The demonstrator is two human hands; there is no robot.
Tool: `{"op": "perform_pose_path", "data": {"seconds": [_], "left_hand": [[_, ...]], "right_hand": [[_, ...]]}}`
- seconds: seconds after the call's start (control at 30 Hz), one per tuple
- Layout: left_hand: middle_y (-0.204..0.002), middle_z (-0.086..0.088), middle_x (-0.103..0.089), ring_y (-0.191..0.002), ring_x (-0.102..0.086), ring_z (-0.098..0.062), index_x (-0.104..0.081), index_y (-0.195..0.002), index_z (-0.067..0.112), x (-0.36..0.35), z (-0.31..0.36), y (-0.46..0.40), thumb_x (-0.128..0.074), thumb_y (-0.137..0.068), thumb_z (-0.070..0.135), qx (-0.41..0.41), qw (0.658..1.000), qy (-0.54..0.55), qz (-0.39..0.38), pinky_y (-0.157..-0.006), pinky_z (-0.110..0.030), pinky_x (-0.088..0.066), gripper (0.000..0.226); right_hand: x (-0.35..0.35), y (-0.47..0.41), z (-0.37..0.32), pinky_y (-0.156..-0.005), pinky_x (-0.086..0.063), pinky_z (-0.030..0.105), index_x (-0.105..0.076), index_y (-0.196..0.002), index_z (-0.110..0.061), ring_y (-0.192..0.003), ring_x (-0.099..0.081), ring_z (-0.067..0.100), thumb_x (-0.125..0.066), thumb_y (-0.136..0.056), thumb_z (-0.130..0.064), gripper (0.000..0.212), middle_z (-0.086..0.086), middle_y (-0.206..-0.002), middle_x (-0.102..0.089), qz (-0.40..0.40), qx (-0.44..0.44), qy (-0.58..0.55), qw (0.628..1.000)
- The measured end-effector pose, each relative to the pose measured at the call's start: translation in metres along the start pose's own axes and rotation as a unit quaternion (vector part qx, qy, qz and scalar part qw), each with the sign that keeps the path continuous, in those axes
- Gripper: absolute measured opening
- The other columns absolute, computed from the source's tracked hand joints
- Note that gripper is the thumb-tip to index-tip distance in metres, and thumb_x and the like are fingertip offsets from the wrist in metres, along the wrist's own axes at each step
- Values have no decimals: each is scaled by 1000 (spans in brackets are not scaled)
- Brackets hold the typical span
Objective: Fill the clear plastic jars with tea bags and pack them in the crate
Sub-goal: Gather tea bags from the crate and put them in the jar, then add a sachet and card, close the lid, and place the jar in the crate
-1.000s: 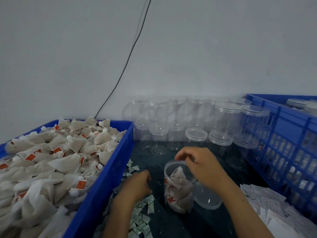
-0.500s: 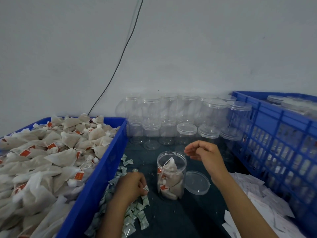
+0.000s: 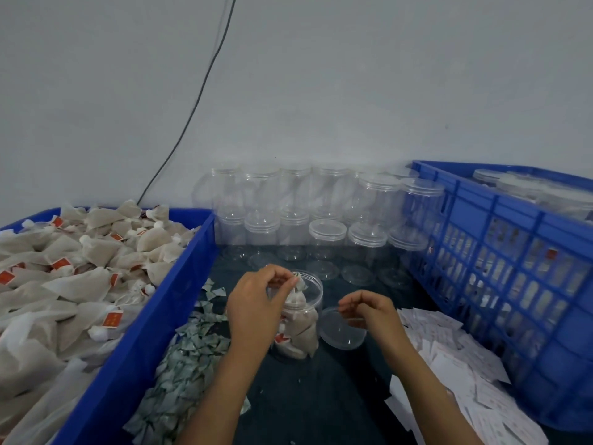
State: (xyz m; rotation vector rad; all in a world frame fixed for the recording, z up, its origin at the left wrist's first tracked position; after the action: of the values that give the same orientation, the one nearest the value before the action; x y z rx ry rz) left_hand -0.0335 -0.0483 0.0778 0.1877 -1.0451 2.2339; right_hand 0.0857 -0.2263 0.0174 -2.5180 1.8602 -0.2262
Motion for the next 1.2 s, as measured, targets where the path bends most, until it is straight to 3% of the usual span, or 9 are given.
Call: {"op": "perform_pose_path", "data": {"seconds": [0.1,0.17,0.27,0.37,0.57,0.7,0.8,0.97,1.2], "left_hand": [[-80,5,-66,-77,-53,-16,-74,-82,18,-1,8,2,-78,-76,26,-94,990,-96,37,-67,-27,-42,10],[-92,2,-63,-86,-48,-15,-74,-92,20,-1,4,2,-75,-77,32,-97,990,-93,52,-73,-25,-36,19],[-115,7,-53,-108,-48,-11,-59,-116,29,-12,-14,2,-63,-75,50,8,998,63,-9,-89,-27,-39,46],[-125,3,-47,-119,-50,-15,-38,-128,26,-29,-30,9,-75,-70,38,109,957,265,-48,-93,-24,-45,70],[-124,12,-50,-112,-55,4,-18,-139,31,-53,-41,28,-89,-51,18,90,952,271,-112,-91,-9,-45,113],[-127,11,-50,-117,-52,0,-28,-135,25,-58,-48,33,-90,-55,4,73,960,246,-110,-93,-10,-43,104],[-126,12,-52,-115,-54,0,-33,-132,25,-59,-52,33,-91,-56,7,66,964,235,-106,-94,-18,-45,98],[-124,15,-53,-110,-54,8,-34,-131,30,-61,-53,33,-90,-56,9,47,965,239,-94,-85,-5,-43,96],[-124,18,-53,-112,-55,4,-34,-127,40,-61,-53,35,-89,-54,24,50,965,240,-89,-88,-10,-45,92]], "right_hand": [[12,-4,7,-69,-51,29,-69,-77,-4,-72,-64,18,-35,-85,15,40,10,-78,-71,21,-9,2,1000],[19,-7,11,-64,-51,25,-68,-74,-5,-69,-64,16,-34,-84,16,41,7,-74,-70,36,-12,4,999],[27,-12,15,-65,-51,27,-67,-73,-6,-72,-63,20,-34,-83,17,42,11,-78,-69,53,-6,31,998],[34,-14,20,-67,-49,28,-65,-73,-11,-75,-62,21,-36,-83,17,41,9,-81,-68,67,14,90,994],[41,-11,19,-69,-47,21,-66,-88,-18,-86,-61,13,-46,-85,11,35,-1,-93,-67,44,58,256,964],[52,-12,13,-93,-46,33,-66,-114,-18,-111,-55,19,-55,-90,-1,31,1,-117,-61,2,83,469,879],[62,-12,25,-101,-38,39,-56,-128,-28,-126,-43,22,-67,-88,-28,42,-2,-134,-51,-48,9,569,821],[70,-12,36,-103,-38,34,-51,-134,-22,-127,-42,23,-69,-84,-41,56,3,-138,-42,-62,-41,545,835],[70,-8,28,-90,-43,26,-63,-108,-20,-109,-53,17,-63,-90,-22,18,2,-126,-49,-38,-23,529,847]]}}
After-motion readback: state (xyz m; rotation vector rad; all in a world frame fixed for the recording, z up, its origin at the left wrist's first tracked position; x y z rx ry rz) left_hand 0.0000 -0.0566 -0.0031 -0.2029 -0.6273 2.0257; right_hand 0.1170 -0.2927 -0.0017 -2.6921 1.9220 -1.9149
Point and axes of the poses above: each hand's wrist, its own y-axis away from the middle knuckle, its own x-axis out of the back of the hand, z = x × y, the point moved 5 cm from there along -y, towards the middle knuckle
